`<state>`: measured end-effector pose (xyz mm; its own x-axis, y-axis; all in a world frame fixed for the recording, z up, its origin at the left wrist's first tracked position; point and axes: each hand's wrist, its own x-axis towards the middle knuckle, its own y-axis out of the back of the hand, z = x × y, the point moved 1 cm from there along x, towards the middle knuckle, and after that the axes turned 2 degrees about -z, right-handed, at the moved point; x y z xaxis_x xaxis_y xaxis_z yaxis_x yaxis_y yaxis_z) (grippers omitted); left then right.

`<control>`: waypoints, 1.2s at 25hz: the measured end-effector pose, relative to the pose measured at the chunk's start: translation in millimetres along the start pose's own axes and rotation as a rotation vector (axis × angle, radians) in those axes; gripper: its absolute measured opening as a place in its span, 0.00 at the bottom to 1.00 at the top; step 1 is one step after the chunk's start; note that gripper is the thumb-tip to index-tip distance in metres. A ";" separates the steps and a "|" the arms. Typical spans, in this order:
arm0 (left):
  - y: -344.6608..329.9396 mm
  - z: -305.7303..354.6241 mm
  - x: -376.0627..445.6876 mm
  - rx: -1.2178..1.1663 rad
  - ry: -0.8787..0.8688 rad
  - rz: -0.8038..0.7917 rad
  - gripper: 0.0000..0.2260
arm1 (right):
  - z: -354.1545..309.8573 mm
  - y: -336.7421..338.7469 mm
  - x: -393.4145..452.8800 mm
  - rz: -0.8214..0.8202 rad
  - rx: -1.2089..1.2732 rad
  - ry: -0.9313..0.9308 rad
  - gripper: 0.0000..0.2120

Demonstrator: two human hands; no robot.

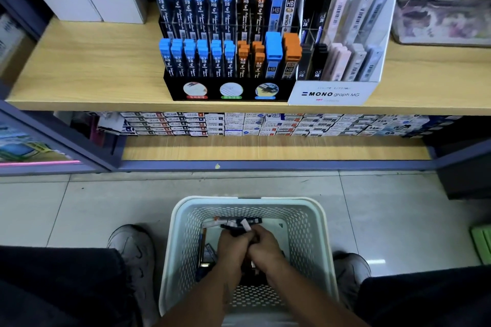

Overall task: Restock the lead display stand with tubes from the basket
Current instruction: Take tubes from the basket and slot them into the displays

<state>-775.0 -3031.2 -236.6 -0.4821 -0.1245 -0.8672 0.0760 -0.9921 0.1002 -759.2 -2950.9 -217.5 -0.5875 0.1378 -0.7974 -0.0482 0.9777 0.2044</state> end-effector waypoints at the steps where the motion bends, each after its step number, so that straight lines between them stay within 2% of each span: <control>1: 1.8 1.9 -1.4 0.002 0.008 -0.009 0.15 | -3.3 2.5 -5.0 -0.020 0.034 0.003 0.17; 4: 9.4 3.8 1.4 -0.013 0.012 -0.002 0.09 | -9.0 7.4 -13.1 -0.079 0.045 0.034 0.21; 6: 12.5 1.9 2.7 -0.060 0.021 0.001 0.10 | -15.4 7.5 -17.4 -0.090 0.041 0.051 0.21; 10: 14.0 -1.1 2.1 -0.146 0.023 -0.072 0.11 | -18.7 4.9 -14.2 -0.014 0.066 0.039 0.17; 12: 14.6 -1.1 1.4 -0.175 0.015 -0.124 0.11 | -17.2 7.2 -9.8 0.060 0.082 0.033 0.09; 13: 14.7 0.6 0.7 -0.185 0.011 -0.153 0.10 | -18.8 9.6 -9.0 0.074 0.119 0.023 0.08; 17: 12.7 10.4 -8.0 -0.237 -0.003 -0.240 0.07 | -27.7 22.7 -11.6 0.087 0.177 -0.011 0.13; 19: 12.9 13.3 -11.3 -0.254 0.001 -0.254 0.08 | -29.5 24.5 -14.5 0.087 0.126 -0.019 0.11; 21: 15.2 14.4 -14.5 -0.203 -0.009 -0.240 0.09 | -29.5 26.0 -14.3 0.048 0.038 0.020 0.09; 23: 17.2 12.1 -15.0 -0.169 -0.012 -0.221 0.10 | -28.8 27.3 -16.6 -0.015 0.072 0.057 0.09; 27: 18.3 15.9 -27.1 -0.079 -0.040 -0.257 0.10 | -25.1 31.8 -19.3 -0.006 0.148 0.087 0.03; 28: 20.0 18.6 -33.7 -0.022 -0.038 -0.276 0.10 | -26.7 35.2 -21.5 -0.020 0.150 0.075 0.03; 30: 28.1 21.1 -43.6 0.107 -0.004 -0.312 0.11 | -40.1 46.8 -36.2 -0.089 0.029 0.072 0.05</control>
<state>-770.2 -3054.1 -185.7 -0.4715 0.1861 -0.8620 -0.1679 -0.9785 -0.1194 -772.5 -2916.5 -156.3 -0.6383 0.0395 -0.7688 -0.0800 0.9899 0.1173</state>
